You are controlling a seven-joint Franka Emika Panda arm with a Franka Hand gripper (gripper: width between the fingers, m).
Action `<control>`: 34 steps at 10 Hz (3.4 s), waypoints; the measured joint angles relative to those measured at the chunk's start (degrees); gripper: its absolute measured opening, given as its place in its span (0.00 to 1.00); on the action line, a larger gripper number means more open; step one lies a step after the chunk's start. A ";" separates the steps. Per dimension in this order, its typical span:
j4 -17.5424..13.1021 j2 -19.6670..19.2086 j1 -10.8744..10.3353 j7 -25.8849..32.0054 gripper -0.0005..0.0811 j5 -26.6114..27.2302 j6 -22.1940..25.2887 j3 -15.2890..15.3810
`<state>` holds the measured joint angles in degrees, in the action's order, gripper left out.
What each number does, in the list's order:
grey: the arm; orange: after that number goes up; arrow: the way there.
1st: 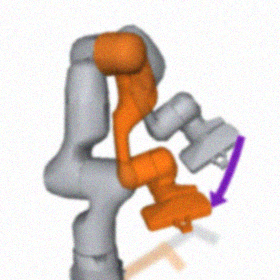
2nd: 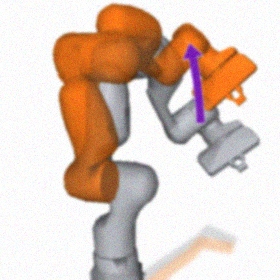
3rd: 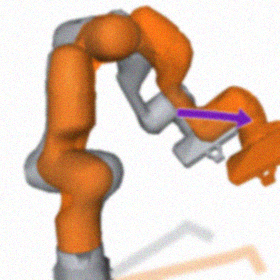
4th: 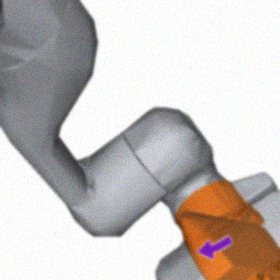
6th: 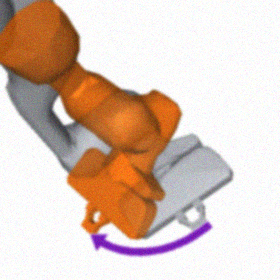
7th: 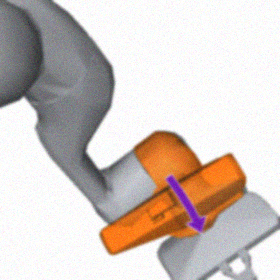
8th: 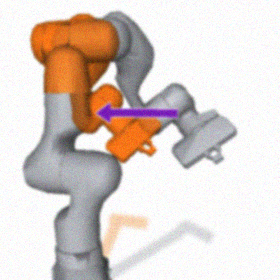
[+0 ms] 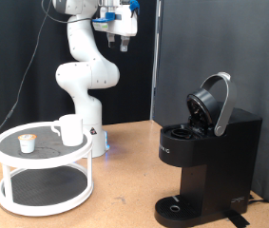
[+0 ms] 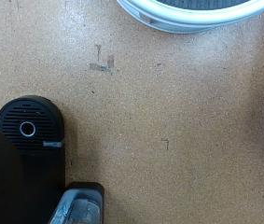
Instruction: Make a cup of coffee with the keurig machine
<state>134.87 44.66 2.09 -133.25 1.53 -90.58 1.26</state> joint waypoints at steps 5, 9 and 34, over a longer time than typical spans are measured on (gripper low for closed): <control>0.00 0.00 1.67 4.38 0.91 -0.96 0.74 -4.58; -0.01 0.01 4.52 10.31 0.91 -6.47 2.00 -9.55; 9.15 -9.23 7.98 27.04 0.91 -19.40 -22.02 -30.07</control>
<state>144.02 35.43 10.07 -106.21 -17.86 -112.60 -28.81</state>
